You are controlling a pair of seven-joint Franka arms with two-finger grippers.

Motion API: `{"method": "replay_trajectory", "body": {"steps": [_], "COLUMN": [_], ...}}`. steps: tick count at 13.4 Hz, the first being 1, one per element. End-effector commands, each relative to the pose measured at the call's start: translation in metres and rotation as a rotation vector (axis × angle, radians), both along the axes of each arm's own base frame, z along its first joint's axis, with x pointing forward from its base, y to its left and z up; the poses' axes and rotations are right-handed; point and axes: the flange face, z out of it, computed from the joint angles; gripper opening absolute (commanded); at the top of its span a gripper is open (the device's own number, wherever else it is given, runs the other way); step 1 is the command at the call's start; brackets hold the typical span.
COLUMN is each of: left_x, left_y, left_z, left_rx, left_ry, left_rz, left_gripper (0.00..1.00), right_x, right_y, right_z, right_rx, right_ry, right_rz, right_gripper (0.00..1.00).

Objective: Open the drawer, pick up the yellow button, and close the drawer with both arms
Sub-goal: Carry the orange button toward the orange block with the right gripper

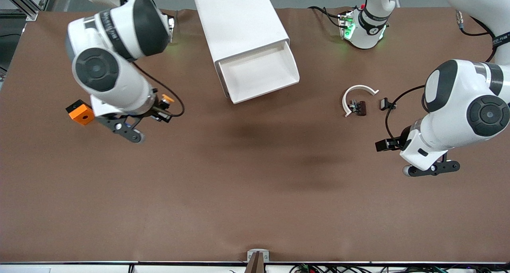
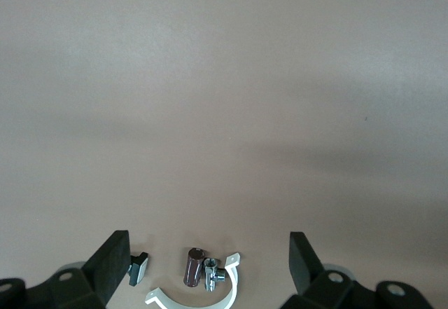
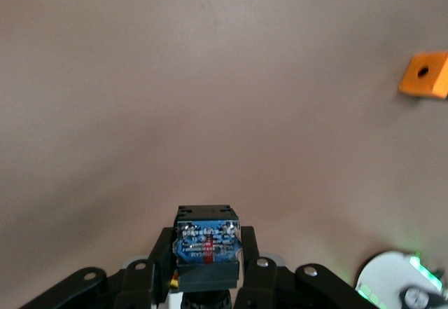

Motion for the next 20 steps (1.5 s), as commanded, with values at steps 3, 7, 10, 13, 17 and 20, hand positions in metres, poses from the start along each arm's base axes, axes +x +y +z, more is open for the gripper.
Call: {"method": "replay_trajectory", "body": {"steps": [3,7,10,13,17,20], "left_x": [-0.002,-0.005,-0.006,-0.005,-0.006,-0.006], "left_y": [0.0,-0.015,-0.021,-0.024,-0.029,-0.037], "left_z": [0.003,0.004,0.005,0.006,0.005,0.002], "left_rx": [-0.002,-0.008,-0.011,-0.035,-0.075,-0.092], "left_ry": [-0.004,-0.005,-0.01,-0.017,-0.012,-0.019], "left_rz": [-0.018,-0.03,-0.038,-0.034,-0.019,-0.021], "left_gripper": [1.0,1.0,1.0,1.0,1.0,1.0], "right_x": [-0.005,0.003,0.002,-0.004,-0.01,-0.006], "right_y": [-0.089,-0.156,-0.211,-0.257,-0.287,-0.31], "right_z": [-0.039,-0.085,-0.119,-0.147,-0.164,-0.189], "right_rx": [-0.014,-0.065,-0.045,-0.038,-0.041,-0.056], "right_ry": [-0.054,-0.076,-0.136,-0.178,-0.201,-0.227], "right_rz": [0.181,0.287,0.353,0.403,0.375,0.382], "right_gripper": [0.0,0.0,0.0,0.0,0.0,0.0]}}
